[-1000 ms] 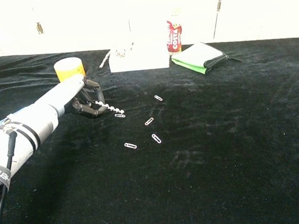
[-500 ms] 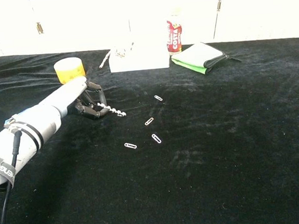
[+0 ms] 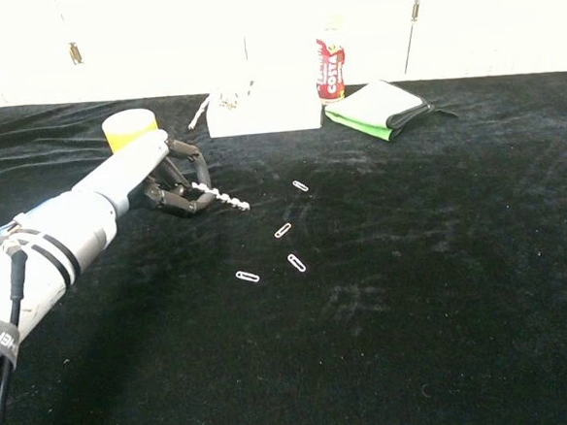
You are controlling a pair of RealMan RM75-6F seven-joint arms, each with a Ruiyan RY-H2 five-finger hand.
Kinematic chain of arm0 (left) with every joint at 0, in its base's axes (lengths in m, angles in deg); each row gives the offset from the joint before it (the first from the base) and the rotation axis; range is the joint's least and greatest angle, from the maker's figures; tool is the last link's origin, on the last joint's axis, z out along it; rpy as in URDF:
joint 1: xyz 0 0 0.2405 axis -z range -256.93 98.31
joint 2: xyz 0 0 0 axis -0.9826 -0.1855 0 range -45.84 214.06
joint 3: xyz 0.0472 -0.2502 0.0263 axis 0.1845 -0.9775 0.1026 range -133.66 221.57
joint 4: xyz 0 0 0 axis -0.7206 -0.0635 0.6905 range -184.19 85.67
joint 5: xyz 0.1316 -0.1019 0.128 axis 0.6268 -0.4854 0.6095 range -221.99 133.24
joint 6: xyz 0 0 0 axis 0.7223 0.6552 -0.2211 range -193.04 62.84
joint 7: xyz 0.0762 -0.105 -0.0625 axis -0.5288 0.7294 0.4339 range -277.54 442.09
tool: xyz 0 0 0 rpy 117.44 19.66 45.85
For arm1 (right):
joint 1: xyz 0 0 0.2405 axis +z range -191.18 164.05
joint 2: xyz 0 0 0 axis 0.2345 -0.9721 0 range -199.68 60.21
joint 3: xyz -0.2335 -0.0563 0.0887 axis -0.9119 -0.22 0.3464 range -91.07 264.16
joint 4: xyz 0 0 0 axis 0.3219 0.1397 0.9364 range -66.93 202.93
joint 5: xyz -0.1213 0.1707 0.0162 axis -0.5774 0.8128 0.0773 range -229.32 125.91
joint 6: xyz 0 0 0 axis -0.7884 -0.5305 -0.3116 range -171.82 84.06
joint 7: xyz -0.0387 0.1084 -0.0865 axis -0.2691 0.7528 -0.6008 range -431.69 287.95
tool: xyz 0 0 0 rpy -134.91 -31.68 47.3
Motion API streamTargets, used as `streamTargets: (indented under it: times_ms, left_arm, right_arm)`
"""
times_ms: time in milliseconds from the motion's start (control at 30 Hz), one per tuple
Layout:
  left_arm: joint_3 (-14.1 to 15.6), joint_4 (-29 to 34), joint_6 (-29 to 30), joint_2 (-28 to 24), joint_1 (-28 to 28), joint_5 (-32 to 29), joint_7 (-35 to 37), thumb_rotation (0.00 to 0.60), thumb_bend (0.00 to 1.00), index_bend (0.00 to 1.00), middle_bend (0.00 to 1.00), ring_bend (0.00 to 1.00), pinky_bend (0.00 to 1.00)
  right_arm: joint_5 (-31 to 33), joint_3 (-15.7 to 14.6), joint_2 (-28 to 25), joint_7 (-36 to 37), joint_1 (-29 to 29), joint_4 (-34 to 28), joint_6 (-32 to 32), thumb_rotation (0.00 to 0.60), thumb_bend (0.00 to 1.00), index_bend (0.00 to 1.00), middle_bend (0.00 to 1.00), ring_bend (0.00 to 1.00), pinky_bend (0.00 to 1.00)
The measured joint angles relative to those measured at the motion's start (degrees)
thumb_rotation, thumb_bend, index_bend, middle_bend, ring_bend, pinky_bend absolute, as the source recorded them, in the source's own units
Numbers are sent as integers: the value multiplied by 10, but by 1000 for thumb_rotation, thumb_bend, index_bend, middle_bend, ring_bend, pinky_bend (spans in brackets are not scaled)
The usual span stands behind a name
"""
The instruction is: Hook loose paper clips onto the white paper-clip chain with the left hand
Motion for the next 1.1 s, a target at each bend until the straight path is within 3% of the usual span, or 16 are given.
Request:
streamTargets:
  times_ms: [400,767,1100]
  left_arm:
    - [7,-32,-31,42,30,15,-2,600,500,858,1000,1000,1000]
    - [-14,-83,-56,63,58,20,24,600,500,858,1000,1000,1000]
    - [-15,-110,-66,70,60,11,29,600,500,858,1000,1000,1000]
  right_arm:
    - [0,-3,23,38,-37,41,-56,600,10,0,0,0,0]
    - [10,-2,32,43,-51,48,-56,600,9,0,0,0,0]
    - [9,0,29,39,-50,43,-48,600,9,0,0,0,0]
